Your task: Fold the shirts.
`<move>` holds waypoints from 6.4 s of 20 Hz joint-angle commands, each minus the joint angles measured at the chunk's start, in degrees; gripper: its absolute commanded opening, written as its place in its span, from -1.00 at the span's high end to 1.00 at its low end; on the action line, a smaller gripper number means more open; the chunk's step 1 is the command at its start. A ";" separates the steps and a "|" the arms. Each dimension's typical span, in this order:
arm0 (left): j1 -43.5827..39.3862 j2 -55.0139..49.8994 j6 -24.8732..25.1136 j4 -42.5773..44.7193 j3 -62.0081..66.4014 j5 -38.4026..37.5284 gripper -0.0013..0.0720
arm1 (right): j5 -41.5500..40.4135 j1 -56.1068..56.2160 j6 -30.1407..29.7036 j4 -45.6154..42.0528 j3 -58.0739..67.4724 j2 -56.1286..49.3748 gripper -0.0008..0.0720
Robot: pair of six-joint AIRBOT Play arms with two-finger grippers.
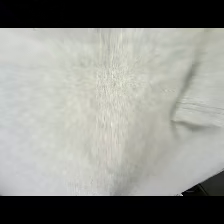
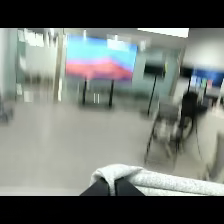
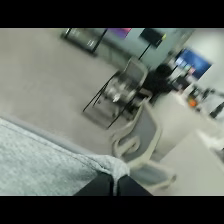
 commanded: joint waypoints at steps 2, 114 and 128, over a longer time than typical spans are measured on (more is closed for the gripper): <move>-1.36 -7.96 3.28 1.11 -14.56 -12.13 0.89 | 17.62 0.04 1.46 1.86 -10.38 -12.94 0.93; -13.07 -34.07 9.01 8.37 -43.17 -1.79 0.90 | -22.01 -5.33 2.36 27.78 -55.01 -21.40 0.93; -13.46 -62.55 4.83 0.26 -15.23 0.55 0.89 | -34.40 -5.33 2.19 44.15 -43.54 -46.25 0.92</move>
